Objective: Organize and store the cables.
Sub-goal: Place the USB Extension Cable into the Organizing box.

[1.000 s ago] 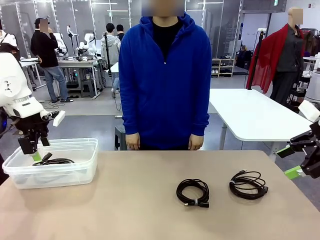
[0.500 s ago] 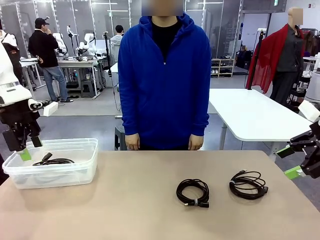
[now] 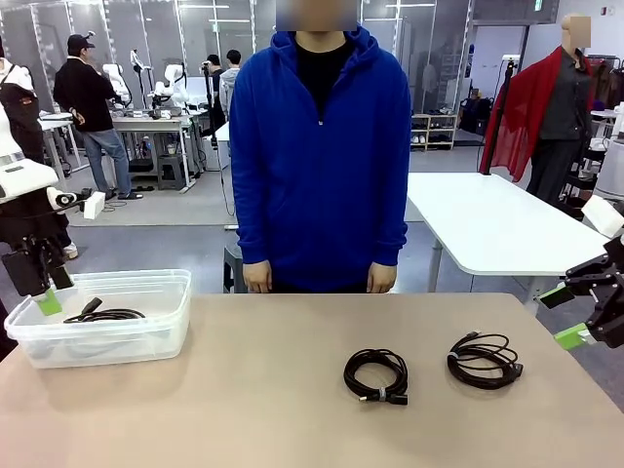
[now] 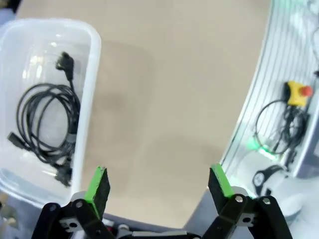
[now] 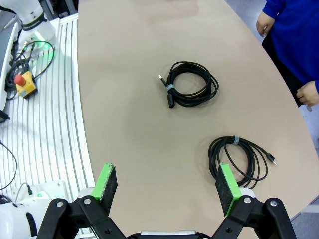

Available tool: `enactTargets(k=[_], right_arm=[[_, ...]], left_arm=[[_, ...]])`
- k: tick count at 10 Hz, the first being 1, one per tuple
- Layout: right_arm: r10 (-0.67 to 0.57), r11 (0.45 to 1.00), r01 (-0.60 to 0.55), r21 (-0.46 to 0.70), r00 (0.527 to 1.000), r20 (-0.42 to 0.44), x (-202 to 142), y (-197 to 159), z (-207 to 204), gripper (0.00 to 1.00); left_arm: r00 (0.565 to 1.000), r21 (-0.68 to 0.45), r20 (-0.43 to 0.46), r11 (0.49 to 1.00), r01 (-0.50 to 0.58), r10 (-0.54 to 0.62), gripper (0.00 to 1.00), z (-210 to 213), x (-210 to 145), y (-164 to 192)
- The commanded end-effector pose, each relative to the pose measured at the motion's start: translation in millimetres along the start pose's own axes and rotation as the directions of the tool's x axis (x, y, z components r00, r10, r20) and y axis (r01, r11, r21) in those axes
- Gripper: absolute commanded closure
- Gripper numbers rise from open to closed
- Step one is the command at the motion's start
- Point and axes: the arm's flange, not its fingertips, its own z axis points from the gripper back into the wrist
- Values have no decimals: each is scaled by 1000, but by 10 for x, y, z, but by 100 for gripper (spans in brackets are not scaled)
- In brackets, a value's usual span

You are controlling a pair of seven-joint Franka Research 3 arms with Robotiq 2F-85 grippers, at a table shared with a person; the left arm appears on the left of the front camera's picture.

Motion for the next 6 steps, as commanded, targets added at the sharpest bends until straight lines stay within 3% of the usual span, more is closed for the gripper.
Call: enactTargets(k=[1,6], right_arm=[[-4,1000,4,3,1000,13,2,8,-6,0],[-4,1000,4,3,1000,13,2,8,-6,0]], left_arm=[[988,71,35,986,-154,152,0,40,-60,-350],[970,139,189,973,-183,155,0,520,-346,-850]])
